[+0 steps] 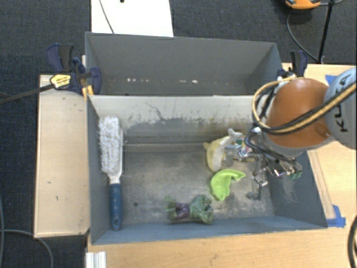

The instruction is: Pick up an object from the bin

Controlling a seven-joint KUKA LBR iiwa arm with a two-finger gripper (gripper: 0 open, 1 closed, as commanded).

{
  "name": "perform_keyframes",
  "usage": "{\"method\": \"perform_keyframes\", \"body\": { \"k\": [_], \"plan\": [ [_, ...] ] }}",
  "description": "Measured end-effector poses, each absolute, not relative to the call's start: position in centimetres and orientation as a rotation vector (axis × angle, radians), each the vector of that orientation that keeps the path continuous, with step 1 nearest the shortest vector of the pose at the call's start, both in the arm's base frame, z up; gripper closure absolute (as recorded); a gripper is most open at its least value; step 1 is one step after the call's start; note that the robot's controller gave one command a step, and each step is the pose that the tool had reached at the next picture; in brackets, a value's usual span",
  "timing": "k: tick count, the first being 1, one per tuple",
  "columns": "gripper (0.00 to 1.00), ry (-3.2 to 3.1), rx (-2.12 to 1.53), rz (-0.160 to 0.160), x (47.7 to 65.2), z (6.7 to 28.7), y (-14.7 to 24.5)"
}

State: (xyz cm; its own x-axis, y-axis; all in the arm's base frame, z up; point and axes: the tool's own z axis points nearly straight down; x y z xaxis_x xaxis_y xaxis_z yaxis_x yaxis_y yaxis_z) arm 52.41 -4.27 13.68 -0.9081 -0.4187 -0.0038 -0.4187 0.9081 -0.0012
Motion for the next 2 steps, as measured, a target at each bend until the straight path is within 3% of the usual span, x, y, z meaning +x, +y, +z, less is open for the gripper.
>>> {"method": "perform_keyframes", "body": {
  "k": [1, 2],
  "plan": [
    [0.0, 3.039, -0.766, -0.002, 53.1, 8.3, -3.0],
    [1.0, 2.949, -1.076, 0.001, 53.8, 6.4, -2.7]
  ]
}}
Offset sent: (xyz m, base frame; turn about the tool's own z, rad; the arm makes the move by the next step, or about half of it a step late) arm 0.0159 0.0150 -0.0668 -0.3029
